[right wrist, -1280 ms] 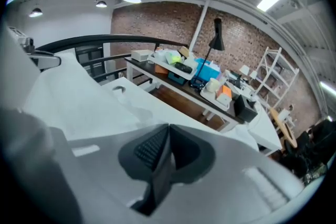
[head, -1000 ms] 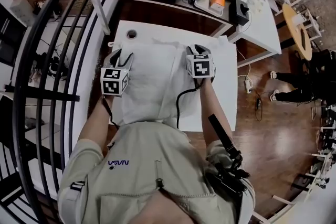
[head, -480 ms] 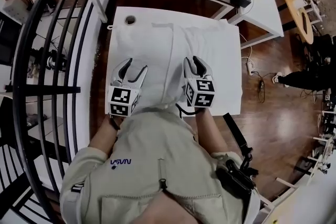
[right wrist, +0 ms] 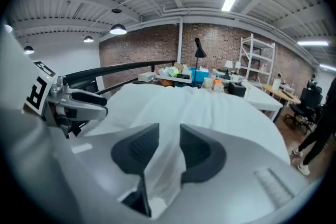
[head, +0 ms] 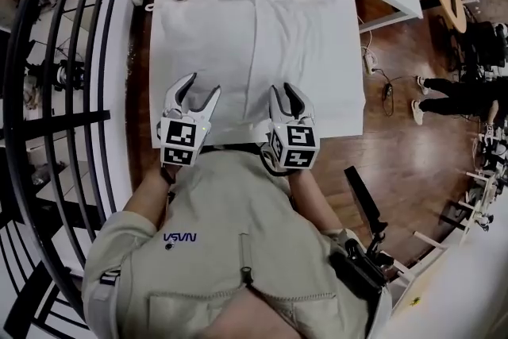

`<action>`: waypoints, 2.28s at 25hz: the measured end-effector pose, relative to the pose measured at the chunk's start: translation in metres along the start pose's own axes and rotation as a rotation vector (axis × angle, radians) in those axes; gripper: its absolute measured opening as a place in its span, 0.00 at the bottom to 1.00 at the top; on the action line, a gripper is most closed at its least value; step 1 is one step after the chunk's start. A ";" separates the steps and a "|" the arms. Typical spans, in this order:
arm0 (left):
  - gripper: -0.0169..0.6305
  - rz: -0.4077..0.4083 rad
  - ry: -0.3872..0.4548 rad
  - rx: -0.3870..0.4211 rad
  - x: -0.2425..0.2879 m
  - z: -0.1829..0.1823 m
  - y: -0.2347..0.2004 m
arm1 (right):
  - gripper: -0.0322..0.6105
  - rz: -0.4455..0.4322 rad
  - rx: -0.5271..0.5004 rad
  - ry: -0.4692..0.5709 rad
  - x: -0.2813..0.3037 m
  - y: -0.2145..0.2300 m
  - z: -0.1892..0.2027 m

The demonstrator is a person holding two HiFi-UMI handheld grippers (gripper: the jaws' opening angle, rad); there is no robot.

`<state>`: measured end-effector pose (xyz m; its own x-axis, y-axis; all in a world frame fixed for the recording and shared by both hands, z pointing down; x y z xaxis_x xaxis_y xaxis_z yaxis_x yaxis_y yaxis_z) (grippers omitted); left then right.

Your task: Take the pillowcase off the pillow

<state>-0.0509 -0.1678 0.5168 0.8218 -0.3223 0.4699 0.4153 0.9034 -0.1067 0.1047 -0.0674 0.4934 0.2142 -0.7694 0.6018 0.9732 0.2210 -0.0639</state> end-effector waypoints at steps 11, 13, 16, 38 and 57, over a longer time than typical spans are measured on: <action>0.42 -0.155 -0.017 -0.025 -0.013 0.001 0.051 | 0.24 -0.164 -0.082 0.069 -0.021 0.007 0.017; 0.42 -0.185 -0.035 -0.025 -0.015 0.005 0.064 | 0.24 -0.212 -0.087 0.074 -0.025 0.005 0.026; 0.42 -0.255 -0.048 -0.030 -0.022 0.012 0.073 | 0.24 -0.298 -0.105 0.067 -0.030 -0.004 0.042; 0.50 -0.145 -0.246 0.065 0.001 0.097 0.081 | 0.30 -0.269 -0.047 -0.174 -0.017 -0.055 0.119; 0.05 -0.315 -0.073 0.093 -0.031 0.041 0.045 | 0.06 -0.100 -0.091 -0.058 -0.018 -0.034 0.095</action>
<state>-0.0735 -0.1060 0.5331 0.6267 -0.5720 0.5292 0.6045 0.7854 0.1330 0.0597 -0.0044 0.5603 0.1133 -0.7486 0.6533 0.9936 0.0879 -0.0715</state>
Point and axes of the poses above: the fingertips, and each gripper's own axes: x forward along the fingers, y to its right, z out of its underside, the point moved 3 cm from there along -x, backward along the fingers, and after that the axes turned 4 degrees about -y, right-handed, at the moved point
